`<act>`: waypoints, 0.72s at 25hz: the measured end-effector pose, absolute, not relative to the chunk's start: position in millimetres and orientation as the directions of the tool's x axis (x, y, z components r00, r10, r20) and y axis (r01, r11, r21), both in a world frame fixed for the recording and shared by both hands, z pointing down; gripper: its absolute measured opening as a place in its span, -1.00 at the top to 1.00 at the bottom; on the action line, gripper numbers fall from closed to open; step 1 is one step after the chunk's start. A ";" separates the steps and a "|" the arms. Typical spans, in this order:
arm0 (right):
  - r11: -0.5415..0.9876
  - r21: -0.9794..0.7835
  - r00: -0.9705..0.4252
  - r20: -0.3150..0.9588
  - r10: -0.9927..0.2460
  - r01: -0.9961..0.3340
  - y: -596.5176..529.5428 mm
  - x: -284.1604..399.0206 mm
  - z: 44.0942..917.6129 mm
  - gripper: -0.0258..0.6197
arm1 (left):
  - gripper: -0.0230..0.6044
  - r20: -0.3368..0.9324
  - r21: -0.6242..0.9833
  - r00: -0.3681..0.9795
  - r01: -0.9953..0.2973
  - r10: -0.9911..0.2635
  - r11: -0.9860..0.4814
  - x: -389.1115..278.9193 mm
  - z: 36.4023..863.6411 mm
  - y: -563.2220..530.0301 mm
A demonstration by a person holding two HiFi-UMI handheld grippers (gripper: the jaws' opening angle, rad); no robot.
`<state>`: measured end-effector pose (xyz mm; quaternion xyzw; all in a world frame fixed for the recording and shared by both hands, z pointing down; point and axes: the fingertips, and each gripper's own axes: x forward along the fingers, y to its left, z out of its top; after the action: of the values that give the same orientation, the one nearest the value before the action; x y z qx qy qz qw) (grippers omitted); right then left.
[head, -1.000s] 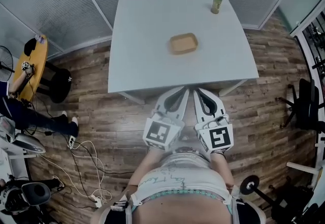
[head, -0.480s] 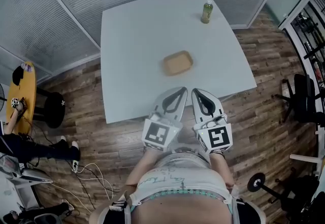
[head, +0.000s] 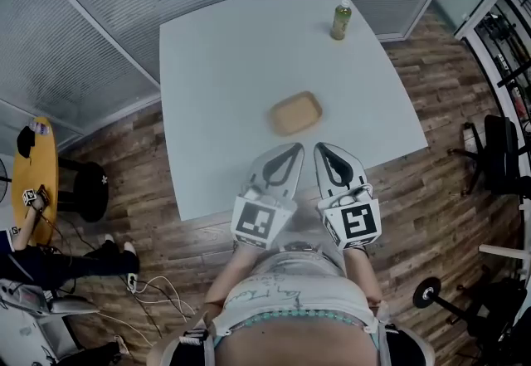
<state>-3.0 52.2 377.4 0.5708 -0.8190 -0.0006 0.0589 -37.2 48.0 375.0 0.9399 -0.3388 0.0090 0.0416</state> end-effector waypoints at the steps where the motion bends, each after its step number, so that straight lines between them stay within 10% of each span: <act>1: 0.342 0.063 -0.335 0.103 -0.937 -0.937 48.0 -1.7 379.9 0.94 | 0.94 0.048 0.076 0.773 -0.634 -0.633 -0.769 -36.3 376.4 43.7; 18: 0.524 0.037 -0.514 0.144 -0.846 -0.851 -43.2 42.6 383.8 0.94 | 0.94 0.116 0.085 0.674 -0.739 -0.730 -0.669 11.3 381.3 -37.9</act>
<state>42.6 -43.2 383.8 0.4876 -0.8699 0.0193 0.0721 11.3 -37.9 381.3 0.9127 -0.4022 0.0358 0.0624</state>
